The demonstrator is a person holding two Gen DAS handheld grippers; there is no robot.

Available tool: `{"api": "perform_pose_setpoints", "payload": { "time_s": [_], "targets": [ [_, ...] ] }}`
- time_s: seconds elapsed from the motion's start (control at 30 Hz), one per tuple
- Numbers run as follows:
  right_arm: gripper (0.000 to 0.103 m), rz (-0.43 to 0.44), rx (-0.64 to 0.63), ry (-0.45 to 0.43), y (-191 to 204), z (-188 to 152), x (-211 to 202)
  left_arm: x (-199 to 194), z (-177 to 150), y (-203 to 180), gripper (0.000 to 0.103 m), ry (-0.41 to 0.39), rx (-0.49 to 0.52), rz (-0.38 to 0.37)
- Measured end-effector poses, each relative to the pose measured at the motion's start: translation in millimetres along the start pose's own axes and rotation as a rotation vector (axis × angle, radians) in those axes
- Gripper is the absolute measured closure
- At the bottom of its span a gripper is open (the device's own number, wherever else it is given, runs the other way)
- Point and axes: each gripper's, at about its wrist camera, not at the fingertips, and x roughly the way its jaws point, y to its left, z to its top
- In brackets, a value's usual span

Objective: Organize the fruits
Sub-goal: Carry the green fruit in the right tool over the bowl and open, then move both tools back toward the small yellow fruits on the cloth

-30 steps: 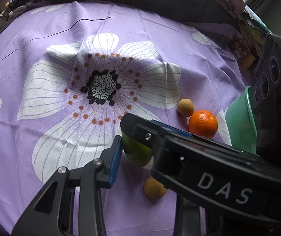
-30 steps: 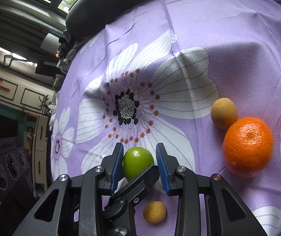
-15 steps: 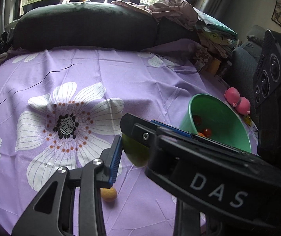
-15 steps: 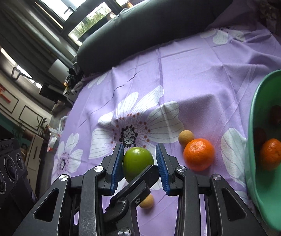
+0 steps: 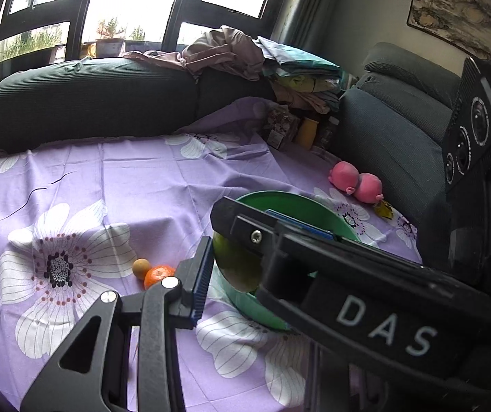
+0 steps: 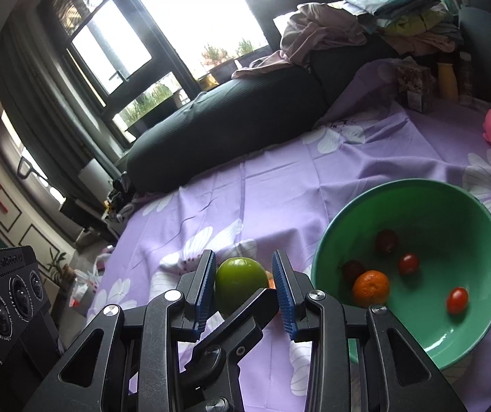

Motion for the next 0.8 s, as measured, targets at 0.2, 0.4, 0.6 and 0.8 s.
{"api": "perform_pose_setpoints", "payload": {
  "time_s": [0.2,0.4,0.6,0.8],
  "targets": [
    [0.066,-0.055,0.036,-0.052,-18,3,-20,11,3,-24,0.071,0.004,0.043,-0.063],
    [0.066,-0.089,0.072,-0.072,-40,3,-31,27,3,-40,0.071,0.03,0.079,-0.099],
    [0.068,-0.118,0.103,-0.076,-54,2,-35,38,6,-52,0.071,0.047,0.138,-0.113],
    [0.068,-0.168,0.162,-0.05,-72,2,-28,63,4,-53,0.071,0.107,0.159,-0.159]
  ]
}}
